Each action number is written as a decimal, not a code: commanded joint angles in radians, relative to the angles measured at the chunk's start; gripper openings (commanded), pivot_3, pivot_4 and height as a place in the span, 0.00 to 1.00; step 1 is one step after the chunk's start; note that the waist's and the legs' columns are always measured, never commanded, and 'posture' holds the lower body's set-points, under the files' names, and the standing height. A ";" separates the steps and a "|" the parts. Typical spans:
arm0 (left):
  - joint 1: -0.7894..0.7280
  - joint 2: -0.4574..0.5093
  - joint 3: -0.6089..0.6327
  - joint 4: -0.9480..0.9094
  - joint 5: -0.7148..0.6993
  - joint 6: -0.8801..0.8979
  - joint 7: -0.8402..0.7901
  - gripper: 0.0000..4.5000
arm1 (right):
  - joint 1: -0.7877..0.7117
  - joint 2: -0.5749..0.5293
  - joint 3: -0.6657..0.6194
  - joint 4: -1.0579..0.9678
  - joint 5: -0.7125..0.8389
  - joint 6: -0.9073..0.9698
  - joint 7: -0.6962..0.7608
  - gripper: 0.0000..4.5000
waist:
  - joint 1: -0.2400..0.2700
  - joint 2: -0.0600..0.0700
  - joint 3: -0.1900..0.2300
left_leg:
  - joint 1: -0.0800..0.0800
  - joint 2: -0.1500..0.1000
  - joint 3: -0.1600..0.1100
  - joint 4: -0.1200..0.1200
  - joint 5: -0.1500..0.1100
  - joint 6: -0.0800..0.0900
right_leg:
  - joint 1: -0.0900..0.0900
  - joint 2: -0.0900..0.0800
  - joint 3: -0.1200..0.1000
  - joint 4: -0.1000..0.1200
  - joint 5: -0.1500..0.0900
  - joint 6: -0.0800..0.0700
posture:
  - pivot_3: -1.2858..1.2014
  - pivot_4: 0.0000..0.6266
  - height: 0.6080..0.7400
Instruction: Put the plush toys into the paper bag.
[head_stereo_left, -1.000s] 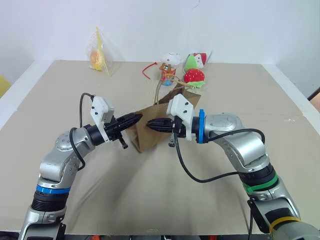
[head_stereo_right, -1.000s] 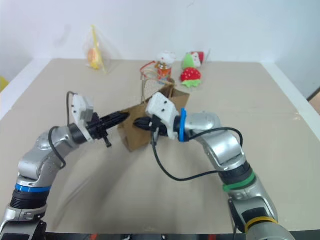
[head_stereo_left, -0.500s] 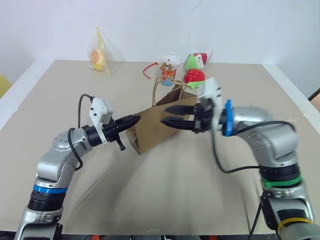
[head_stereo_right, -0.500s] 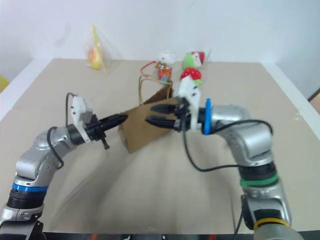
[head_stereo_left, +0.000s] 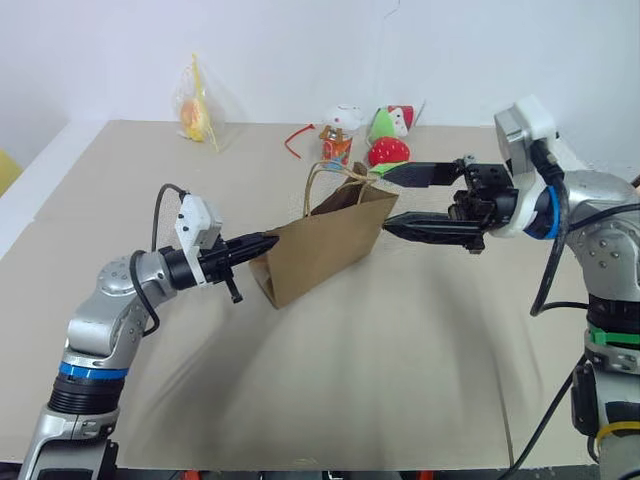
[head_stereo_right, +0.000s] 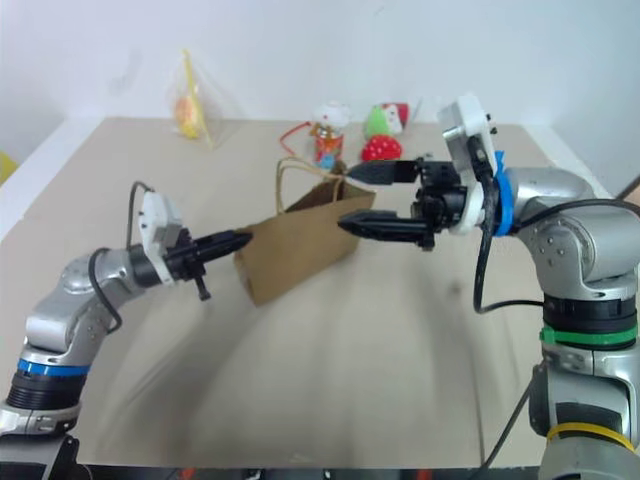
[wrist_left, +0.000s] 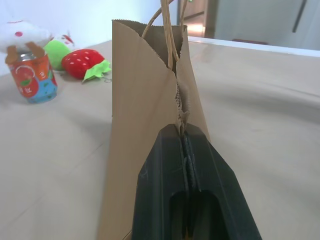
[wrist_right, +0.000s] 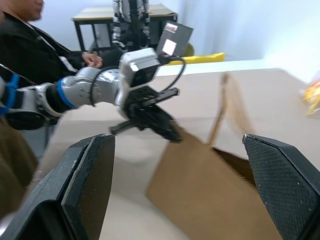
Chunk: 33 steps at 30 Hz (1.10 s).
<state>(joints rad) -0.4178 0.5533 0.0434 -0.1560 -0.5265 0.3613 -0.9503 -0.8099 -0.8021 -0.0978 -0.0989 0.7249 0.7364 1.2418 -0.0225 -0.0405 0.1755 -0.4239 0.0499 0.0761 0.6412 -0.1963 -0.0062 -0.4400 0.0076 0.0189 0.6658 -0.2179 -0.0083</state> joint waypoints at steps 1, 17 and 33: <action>-0.043 0.029 0.019 -0.020 0.000 -0.049 -0.046 0.00 | -0.055 -0.046 -0.028 0.031 -0.021 -0.049 0.033 0.98 | 0.000 0.000 0.000 | 0.000 0.000 0.000 0.000 0.000 0.000 | 0.000 0.000 0.000 0.000 0.000 0.000 | 0.52 0.24 1.00; -0.028 0.052 -0.017 -0.258 -0.133 0.012 -0.153 0.00 | -0.110 -0.144 -0.041 0.104 -0.061 -0.074 0.066 0.98 | 0.000 0.000 0.000 | 0.000 0.000 0.000 -0.001 0.000 0.000 | -0.001 0.000 0.001 0.000 -0.001 -0.001 | 0.52 0.24 1.00; 0.058 0.110 -0.077 -0.108 -0.024 -0.092 -0.283 0.00 | -0.108 -0.156 -0.045 0.076 -0.033 -0.060 0.073 0.98 | 0.000 0.001 0.000 | 0.001 0.000 0.000 -0.001 0.000 0.000 | 0.000 0.001 0.000 0.000 -0.001 -0.002 | 0.52 0.24 1.00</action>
<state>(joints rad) -0.3469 0.6505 -0.0357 -0.2693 -0.5684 0.3012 -1.2230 -0.8995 -0.9453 -0.0989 0.0083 0.6683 0.6761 1.3104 -0.0224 -0.0398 0.1760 -0.4232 0.0506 0.0762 0.6407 -0.1963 -0.0062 -0.4403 0.0083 0.0192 0.6659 -0.2185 -0.0097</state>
